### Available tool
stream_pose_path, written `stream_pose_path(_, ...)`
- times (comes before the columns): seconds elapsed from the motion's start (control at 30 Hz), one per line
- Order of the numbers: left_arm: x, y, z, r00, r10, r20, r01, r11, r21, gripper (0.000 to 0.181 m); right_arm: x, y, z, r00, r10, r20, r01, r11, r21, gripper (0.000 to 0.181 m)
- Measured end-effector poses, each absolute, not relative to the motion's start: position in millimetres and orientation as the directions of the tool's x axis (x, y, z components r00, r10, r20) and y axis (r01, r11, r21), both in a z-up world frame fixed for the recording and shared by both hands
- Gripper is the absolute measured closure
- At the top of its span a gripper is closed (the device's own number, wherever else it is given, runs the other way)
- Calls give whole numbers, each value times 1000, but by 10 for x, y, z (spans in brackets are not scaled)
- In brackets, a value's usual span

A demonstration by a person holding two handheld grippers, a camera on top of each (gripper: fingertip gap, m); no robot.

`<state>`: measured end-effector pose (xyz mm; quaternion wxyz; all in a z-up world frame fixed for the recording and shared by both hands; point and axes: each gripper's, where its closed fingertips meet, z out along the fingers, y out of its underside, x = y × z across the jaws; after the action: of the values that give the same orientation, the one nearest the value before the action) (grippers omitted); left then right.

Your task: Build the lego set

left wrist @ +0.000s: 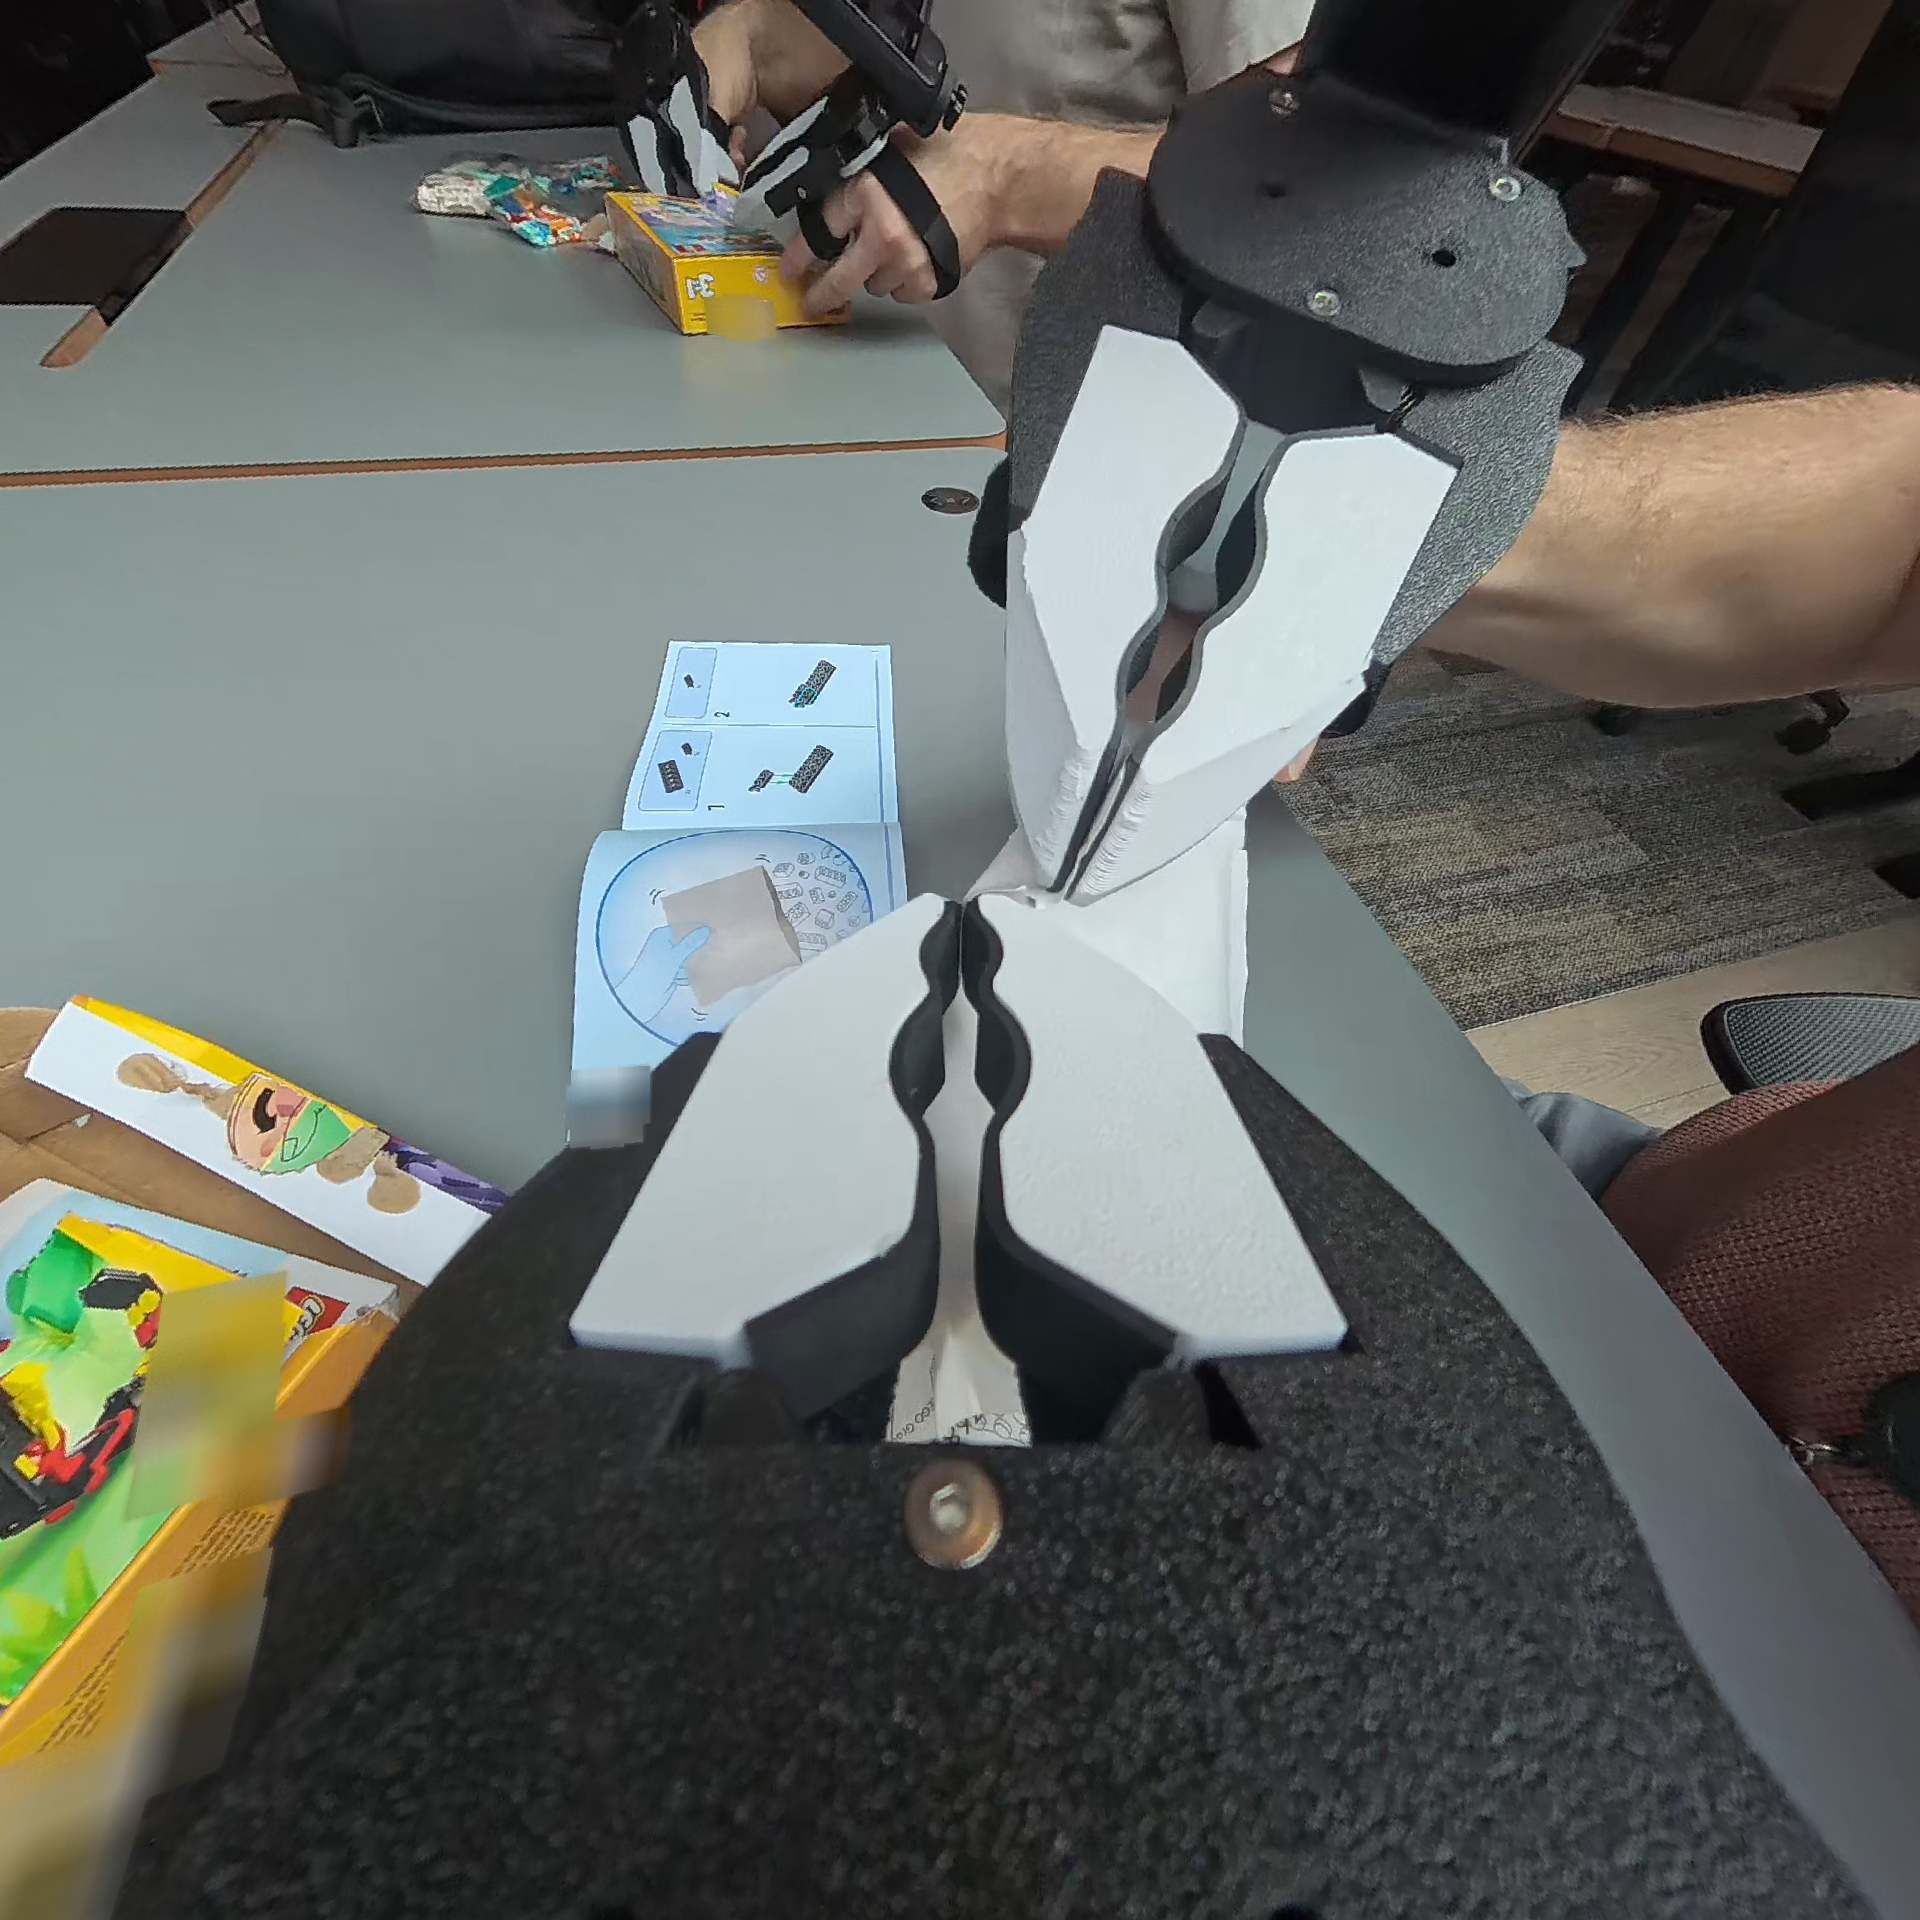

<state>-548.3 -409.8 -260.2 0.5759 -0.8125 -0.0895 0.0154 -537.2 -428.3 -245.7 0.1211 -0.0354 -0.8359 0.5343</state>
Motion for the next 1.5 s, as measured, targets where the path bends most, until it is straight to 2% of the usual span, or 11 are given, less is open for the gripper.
stream_pose_path(0.03, -5476, -4093, -2596, 984, 162, 76, 125, -320, -939, 181, -5360, -4280, -2445, -970, 168, 178, -92, 424, -901, 181)
stream_pose_path(0.23, -5465, -4096, -2628, 983, 144, 116, 158, -321, -934, 181, -5352, -4294, -2487, -949, 97, 300, -221, 472, -853, 181)
stream_pose_path(0.37, -5496, -4110, -2651, 977, 154, 150, 191, -303, -934, 181, -5392, -4309, -2503, -951, 90, 295, -219, 473, -853, 181)
stream_pose_path(0.47, -5485, -4156, -2618, 974, 155, 164, 201, -268, -942, 181, -5502, -4310, -2394, -963, 164, 215, -128, 422, -897, 180)
stream_pose_path(0.6, -5495, -4321, -2645, 961, 181, 207, 245, -221, -944, 181, -5651, -4069, -2258, -946, 318, 64, 53, 345, -937, 149)
stream_pose_path(0.7, -5477, -4464, -2602, 954, 182, 238, 265, -147, -953, 181, -5558, -3749, -2373, -924, 375, -79, 200, 297, -934, 141)
stream_pose_path(0.83, -5467, -4613, -2611, 943, 203, 263, 285, -83, -955, 181, -5303, -3504, -2491, -866, 435, -248, 319, 99, -942, 143)
stream_pose_path(0.97, -5447, -4656, -2652, 940, 225, 256, 279, -78, -957, 181, -5155, -3602, -2858, -825, 462, -325, 409, 92, -908, 143)
stream_pose_path(1.13, -5437, -4699, -2669, 935, 245, 257, 282, -72, -957, 181, -5160, -3847, -3056, -801, 454, -391, 476, 88, -875, 174)
stream_pose_path(1.37, -5391, -4799, -2661, 925, 254, 283, 312, -80, -947, 180, -5304, -3893, -2895, -823, 492, -284, 361, 67, -930, 181)
stream_pose_path(1.5, -5577, -5129, -2286, 914, 398, 81, 143, -128, -981, 154, -5347, -3882, -2840, -830, 515, -215, 338, 157, -928, 181)
